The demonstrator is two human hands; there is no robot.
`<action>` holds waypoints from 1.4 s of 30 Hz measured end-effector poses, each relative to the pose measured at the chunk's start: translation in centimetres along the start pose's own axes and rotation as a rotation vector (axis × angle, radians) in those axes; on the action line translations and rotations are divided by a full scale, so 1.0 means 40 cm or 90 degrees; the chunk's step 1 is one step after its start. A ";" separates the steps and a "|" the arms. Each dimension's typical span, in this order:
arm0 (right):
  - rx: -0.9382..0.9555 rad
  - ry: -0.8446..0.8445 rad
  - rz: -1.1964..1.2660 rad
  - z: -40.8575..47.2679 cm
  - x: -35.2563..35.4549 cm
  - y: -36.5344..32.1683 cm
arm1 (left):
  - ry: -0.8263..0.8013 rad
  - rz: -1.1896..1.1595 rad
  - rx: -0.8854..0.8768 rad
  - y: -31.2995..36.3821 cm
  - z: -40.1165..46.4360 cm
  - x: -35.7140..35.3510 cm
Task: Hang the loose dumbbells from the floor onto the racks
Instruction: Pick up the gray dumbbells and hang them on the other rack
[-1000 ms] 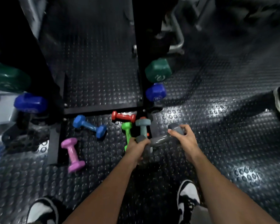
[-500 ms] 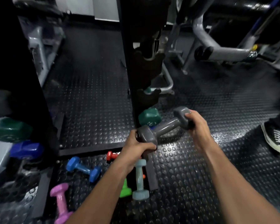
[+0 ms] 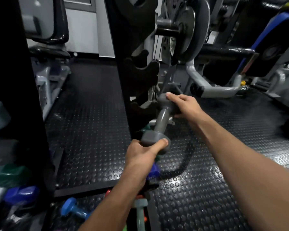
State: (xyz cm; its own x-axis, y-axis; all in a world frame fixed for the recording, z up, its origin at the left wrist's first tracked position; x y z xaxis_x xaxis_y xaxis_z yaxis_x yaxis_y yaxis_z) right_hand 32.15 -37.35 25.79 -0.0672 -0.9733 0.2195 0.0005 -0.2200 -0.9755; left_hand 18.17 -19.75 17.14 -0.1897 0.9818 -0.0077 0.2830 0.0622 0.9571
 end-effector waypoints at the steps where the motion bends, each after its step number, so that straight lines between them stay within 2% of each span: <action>1: -0.003 -0.009 -0.011 0.013 -0.011 -0.012 | -0.001 -0.021 -0.002 0.010 0.009 -0.006; 7: -0.035 -0.053 -0.086 0.073 -0.070 -0.002 | 0.020 -0.009 0.005 0.009 0.033 -0.076; 12: -0.065 -0.053 -0.046 0.112 -0.085 0.024 | 0.078 -0.027 0.010 0.000 0.070 -0.042; 17: -0.072 -0.046 0.009 0.142 -0.109 0.038 | 0.061 -0.131 0.001 -0.005 0.102 -0.023; 23: -0.066 -0.124 0.036 0.149 -0.187 0.035 | 0.064 -0.181 0.018 -0.017 0.111 -0.037; 27: -0.107 -0.205 0.015 0.137 -0.237 0.057 | 0.068 -0.105 -0.009 -0.029 0.108 -0.007; 29: -0.128 -0.210 0.026 0.141 -0.243 0.072 | 0.061 -0.067 -0.037 -0.028 0.105 0.007; 37: -0.136 -0.130 0.092 0.132 -0.227 0.097 | 0.082 0.031 -0.085 -0.017 0.096 0.028; 42: -0.065 -0.063 0.099 0.088 -0.169 0.123 | 0.038 0.157 -0.145 -0.006 0.086 0.044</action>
State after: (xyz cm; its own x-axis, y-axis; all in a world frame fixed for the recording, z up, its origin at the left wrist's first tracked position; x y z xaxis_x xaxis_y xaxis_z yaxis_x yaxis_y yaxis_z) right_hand 36.13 -32.07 19.57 0.0235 -0.9978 0.0621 -0.0984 -0.0642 -0.9931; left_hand 21.00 -17.41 15.91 -0.1987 0.9497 0.2422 0.1112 -0.2237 0.9683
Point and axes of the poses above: each hand's wrist, its own z-axis towards the middle knuckle, its own x-axis out of the back of the hand, y = z × x, the point moved 7 cm from there along z, towards the middle knuckle, and after that the axes turned 3 degrees about z, right-handed, at the moved point
